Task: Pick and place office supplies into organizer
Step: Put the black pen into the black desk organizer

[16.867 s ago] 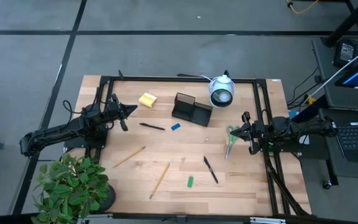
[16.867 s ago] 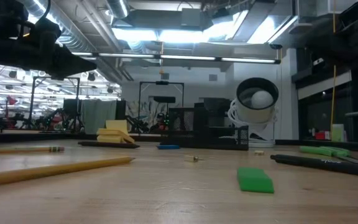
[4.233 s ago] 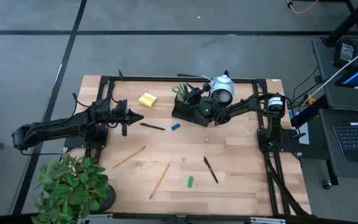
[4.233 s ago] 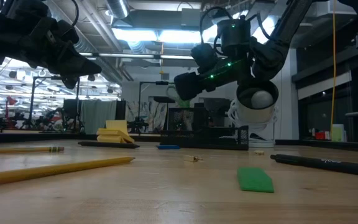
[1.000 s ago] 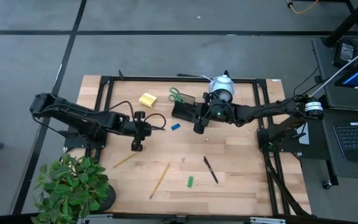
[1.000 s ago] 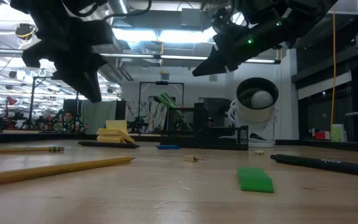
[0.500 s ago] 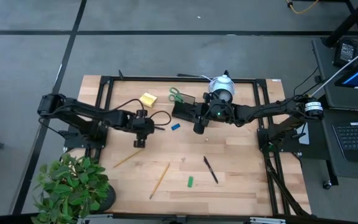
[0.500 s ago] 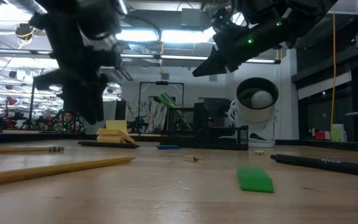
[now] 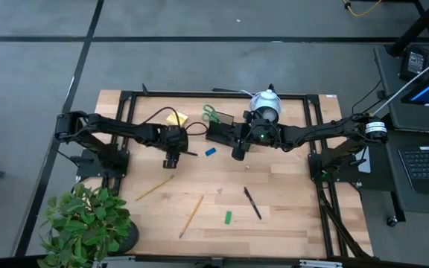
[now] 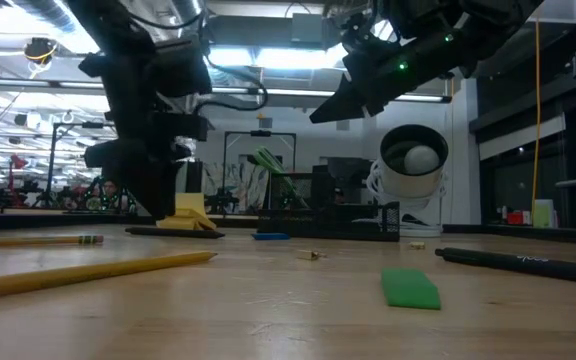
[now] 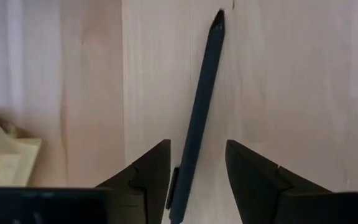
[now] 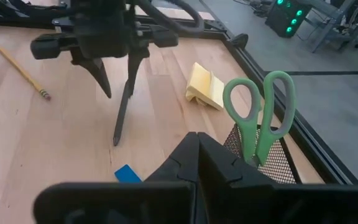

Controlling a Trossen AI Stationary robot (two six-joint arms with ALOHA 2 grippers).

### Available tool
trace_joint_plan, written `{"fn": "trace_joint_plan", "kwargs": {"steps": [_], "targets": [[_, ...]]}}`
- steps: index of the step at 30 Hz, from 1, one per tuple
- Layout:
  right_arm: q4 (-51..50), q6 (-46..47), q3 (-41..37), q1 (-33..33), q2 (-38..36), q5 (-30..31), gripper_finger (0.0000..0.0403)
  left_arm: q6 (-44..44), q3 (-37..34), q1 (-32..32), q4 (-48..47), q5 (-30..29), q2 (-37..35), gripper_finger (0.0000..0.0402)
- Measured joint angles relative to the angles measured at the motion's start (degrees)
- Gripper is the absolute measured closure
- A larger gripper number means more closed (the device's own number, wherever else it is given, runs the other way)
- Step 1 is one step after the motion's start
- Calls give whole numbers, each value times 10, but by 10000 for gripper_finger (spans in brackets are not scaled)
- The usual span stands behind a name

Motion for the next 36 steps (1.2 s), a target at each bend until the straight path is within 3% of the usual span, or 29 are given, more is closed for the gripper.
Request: {"fn": "trace_joint_plan", "kwargs": {"steps": [17, 21, 28, 36], "targets": [[-1, -8, 0, 0, 0, 0, 396, 5, 4, 27, -5, 44, 73, 265], [-1, -11, 0, 0, 0, 0, 396, 13, 2, 26, -10, 47, 68, 293], [-1, -11, 0, 0, 0, 0, 396, 15, 2, 22, -10, 48, 67, 379], [12, 4, 0, 0, 0, 0, 395, 15, -2, 1, 6, 31, 59, 384]]}}
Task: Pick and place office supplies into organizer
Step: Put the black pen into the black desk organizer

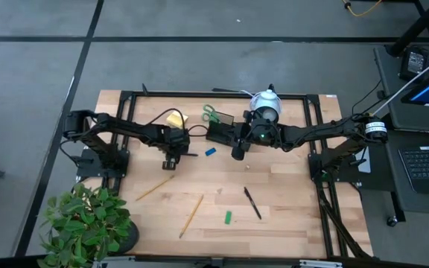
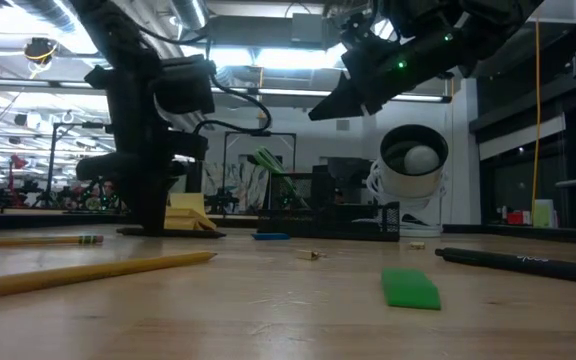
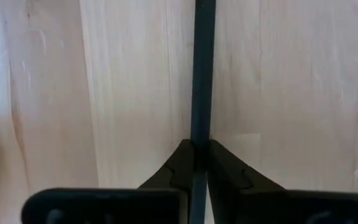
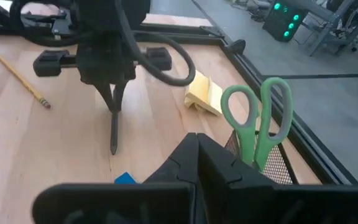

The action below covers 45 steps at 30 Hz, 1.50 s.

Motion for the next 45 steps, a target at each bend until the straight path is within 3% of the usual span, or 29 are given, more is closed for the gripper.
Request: {"fn": "trace_joint_plan", "kwargs": {"steps": [13, 19, 23, 30, 33, 39, 45], "targets": [[-46, 12, -1, 15, -77, 1, 400, 0, 0, -5, 45, -4, -125, 384], [6, 8, -48, 21, -116, 1, 401, -3, 0, -5, 95, -4, -181, 384], [96, -9, -110, 16, -140, 1, 401, 3, 0, -8, 162, -6, -198, 384], [84, -15, -128, 16, -178, -54, 401, -9, 1, -8, 224, -14, -182, 384], [82, -18, -128, 16, -178, -74, 400, -29, 19, -8, 215, -35, -169, 384], [82, -20, -128, 5, -176, -74, 398, -82, 87, -8, 88, -85, -139, 384], [57, -20, -128, 0, -176, -75, 399, -77, 140, -7, 44, -113, -107, 384]]}}
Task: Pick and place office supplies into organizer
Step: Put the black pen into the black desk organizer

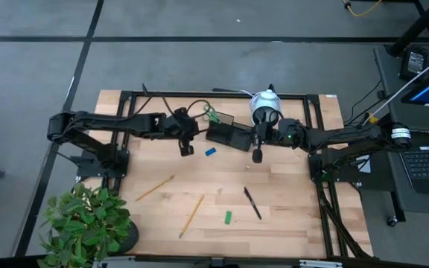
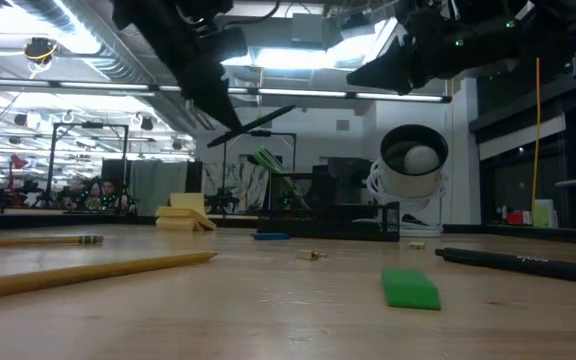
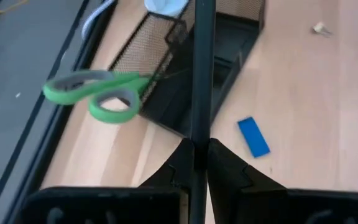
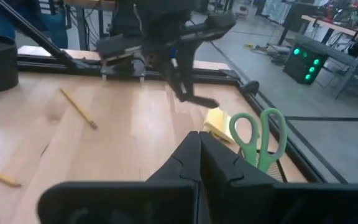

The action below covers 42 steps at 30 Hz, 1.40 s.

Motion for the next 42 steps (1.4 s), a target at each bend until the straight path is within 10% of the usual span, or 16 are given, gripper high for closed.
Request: {"fn": "trace_joint_plan", "kwargs": {"steps": [13, 26, 42], "targets": [[0, 2, 0, -3, 0, -1, 396, 51, 127, 31, -89, -16, 91, 384], [-5, -10, 0, -3, 0, -1, 395, 96, 120, 91, 223, 148, 120, 383], [-6, -13, 0, -3, 0, -1, 395, -32, 24, 127, 645, 192, 273, 383]]}}
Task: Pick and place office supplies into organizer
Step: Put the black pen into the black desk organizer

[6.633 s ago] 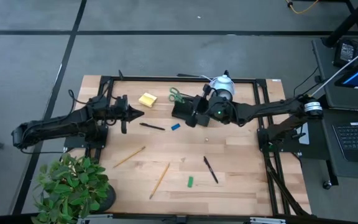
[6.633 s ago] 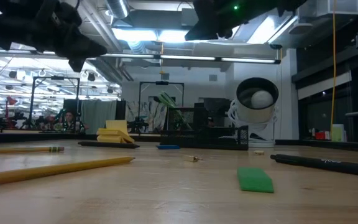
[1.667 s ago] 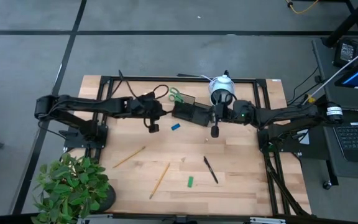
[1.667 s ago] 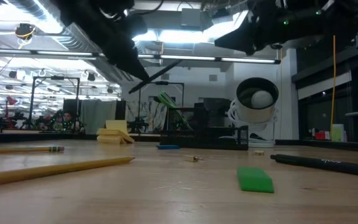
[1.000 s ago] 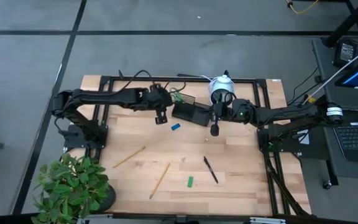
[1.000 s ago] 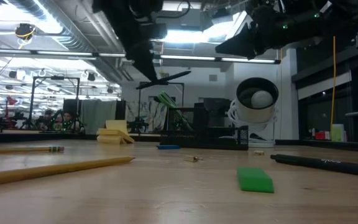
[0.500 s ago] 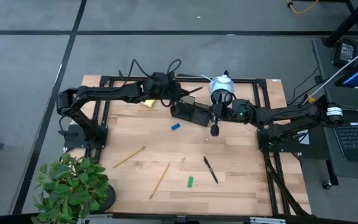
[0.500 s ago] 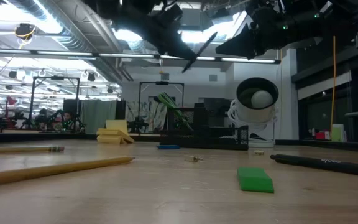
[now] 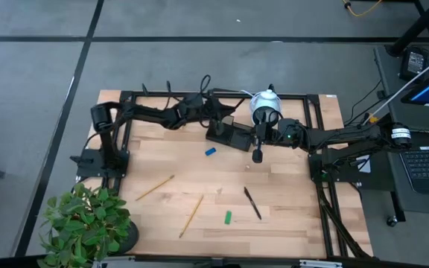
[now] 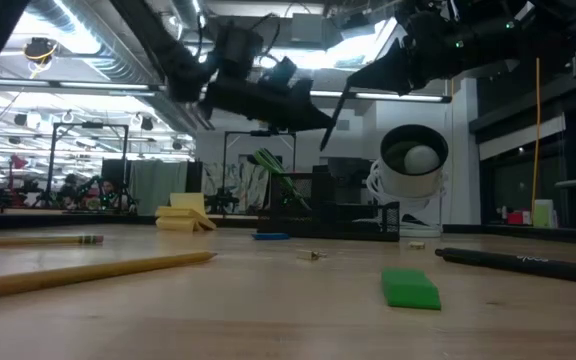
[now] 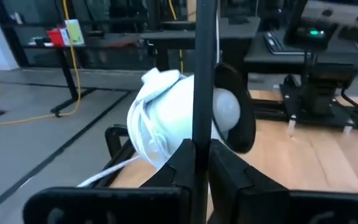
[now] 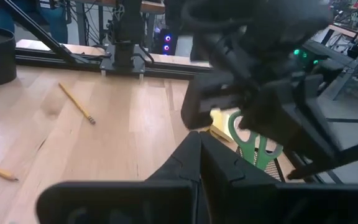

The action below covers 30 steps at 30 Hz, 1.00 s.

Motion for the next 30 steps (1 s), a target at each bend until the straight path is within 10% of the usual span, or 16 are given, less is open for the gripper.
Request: {"fn": "trace_joint_plan", "kwargs": {"steps": [11, 30], "targets": [[-4, -14, 0, 0, 0, 0, 395, -54, -113, -10, 217, -68, 14, 385], [-2, -14, 0, 0, 0, 1, 395, -73, -129, -61, 235, -172, 14, 385]]}}
